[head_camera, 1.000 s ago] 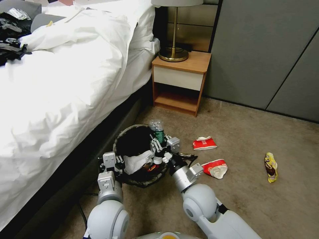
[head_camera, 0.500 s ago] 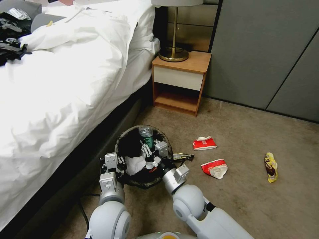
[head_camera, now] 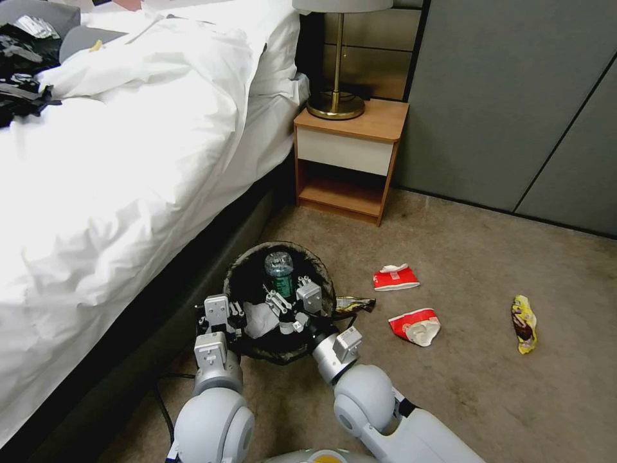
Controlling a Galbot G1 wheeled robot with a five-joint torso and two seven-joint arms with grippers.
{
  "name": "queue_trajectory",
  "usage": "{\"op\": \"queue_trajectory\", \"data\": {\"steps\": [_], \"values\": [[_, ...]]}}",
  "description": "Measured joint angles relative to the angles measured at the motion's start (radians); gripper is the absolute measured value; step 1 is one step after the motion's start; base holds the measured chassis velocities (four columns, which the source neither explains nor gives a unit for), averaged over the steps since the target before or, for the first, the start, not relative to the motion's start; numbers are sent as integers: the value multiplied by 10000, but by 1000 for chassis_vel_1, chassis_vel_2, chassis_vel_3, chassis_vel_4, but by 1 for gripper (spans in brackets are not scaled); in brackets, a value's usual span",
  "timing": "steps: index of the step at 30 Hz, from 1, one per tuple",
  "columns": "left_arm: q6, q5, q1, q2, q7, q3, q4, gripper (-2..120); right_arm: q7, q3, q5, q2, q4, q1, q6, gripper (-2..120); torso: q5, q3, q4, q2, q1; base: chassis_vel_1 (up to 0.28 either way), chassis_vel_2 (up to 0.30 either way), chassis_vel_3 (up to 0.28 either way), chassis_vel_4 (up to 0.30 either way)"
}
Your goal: Pick up the trash bin, then pick up the garbage from the floor and place it into the trash bin.
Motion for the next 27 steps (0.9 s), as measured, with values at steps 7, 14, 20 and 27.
{"op": "queue_trajectory", "data": {"steps": [7,14,20,27], "values": [[9,-8,1,16,1,-9,-5,0,2,31,-128,-22,95,-90,0,96,0,0,0,0,0,0,0,0,0],[10,-8,5,-8,1,-16,-10,0,2,45,-392,-61,455,-197,-24,100,0,0,0,0,0,0,0,0,0],[23,-14,-24,1,1,-53,-9,0,-14,235,-768,-139,866,-376,-21,100,0,0,0,0,0,0,0,0,0],[25,-46,-94,31,-1,-169,101,0,-541,2068,-1911,-150,3034,-1263,91,100,1,0,1,0,0,0,0,0,0]]}}
